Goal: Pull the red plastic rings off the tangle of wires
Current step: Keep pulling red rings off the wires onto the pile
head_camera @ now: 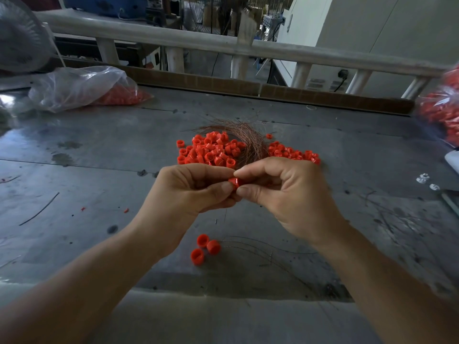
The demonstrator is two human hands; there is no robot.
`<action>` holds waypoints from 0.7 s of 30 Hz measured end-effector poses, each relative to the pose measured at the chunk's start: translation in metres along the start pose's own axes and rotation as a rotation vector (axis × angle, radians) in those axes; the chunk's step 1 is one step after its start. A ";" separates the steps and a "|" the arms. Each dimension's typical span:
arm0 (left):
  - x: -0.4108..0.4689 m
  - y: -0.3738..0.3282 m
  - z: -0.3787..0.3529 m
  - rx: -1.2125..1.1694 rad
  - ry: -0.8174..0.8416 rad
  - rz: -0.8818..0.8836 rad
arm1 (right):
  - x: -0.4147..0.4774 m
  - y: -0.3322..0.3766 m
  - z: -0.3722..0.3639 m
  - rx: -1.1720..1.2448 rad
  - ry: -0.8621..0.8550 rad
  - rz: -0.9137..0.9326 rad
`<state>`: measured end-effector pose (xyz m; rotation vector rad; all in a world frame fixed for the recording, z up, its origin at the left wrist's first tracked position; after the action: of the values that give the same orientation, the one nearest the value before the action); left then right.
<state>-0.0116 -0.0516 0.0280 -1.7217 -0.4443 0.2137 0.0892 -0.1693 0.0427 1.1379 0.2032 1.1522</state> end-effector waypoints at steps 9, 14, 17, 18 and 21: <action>-0.001 0.001 0.002 -0.012 0.031 0.013 | -0.001 0.002 -0.001 -0.065 -0.054 0.055; -0.003 0.000 0.003 0.096 0.037 -0.029 | -0.002 0.001 -0.003 -0.241 -0.045 0.167; -0.004 0.000 0.002 0.171 0.019 -0.049 | -0.003 0.000 -0.004 -0.303 -0.028 0.198; -0.004 0.001 0.002 0.201 0.014 -0.054 | -0.003 -0.001 -0.004 -0.320 -0.024 0.207; -0.004 0.000 0.003 0.231 0.012 -0.044 | -0.003 -0.002 -0.005 -0.332 -0.011 0.229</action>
<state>-0.0167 -0.0509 0.0270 -1.4850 -0.4314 0.2145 0.0858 -0.1683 0.0380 0.8870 -0.1283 1.3250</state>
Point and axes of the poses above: each hand's wrist, its own x-axis towards the middle knuckle, its own z-axis out of the back of the hand, y = z × x, the point moved 1 cm from there along x, towards the middle knuckle, and after that the axes turned 3 degrees about y, right-handed, at the moved point
